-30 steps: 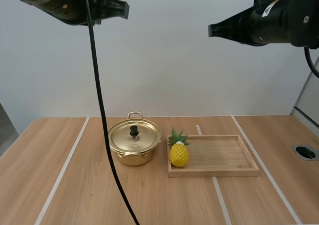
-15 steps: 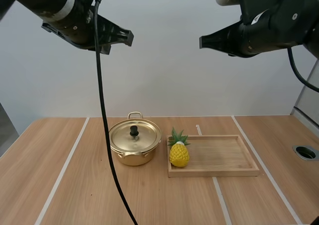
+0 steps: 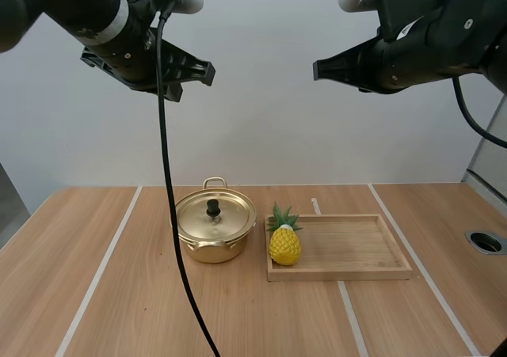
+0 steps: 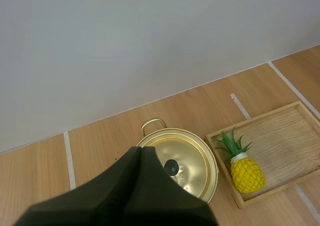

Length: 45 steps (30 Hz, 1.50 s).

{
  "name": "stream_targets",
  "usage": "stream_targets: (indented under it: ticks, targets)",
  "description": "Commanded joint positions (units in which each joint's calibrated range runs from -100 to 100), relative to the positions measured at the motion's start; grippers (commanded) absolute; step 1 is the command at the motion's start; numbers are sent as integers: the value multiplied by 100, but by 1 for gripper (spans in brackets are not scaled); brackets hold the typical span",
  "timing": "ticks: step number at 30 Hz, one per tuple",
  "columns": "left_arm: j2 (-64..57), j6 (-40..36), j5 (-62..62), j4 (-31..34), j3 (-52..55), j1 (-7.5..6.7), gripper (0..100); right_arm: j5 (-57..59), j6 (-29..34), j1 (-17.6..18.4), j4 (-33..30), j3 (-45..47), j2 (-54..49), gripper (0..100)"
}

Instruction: Open the pot, put the pineapple inside, and close it

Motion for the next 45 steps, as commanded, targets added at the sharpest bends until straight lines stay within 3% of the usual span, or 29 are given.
stream_targets:
  ticks: [1,45]
  targets:
    - [-8,26,8,-111,-52,-15,0,43,-43,-15,19,-66,-22,0]
    - [403,244,8,-168,313,-15,0,81,-43,-15,19,-66,-22,0]
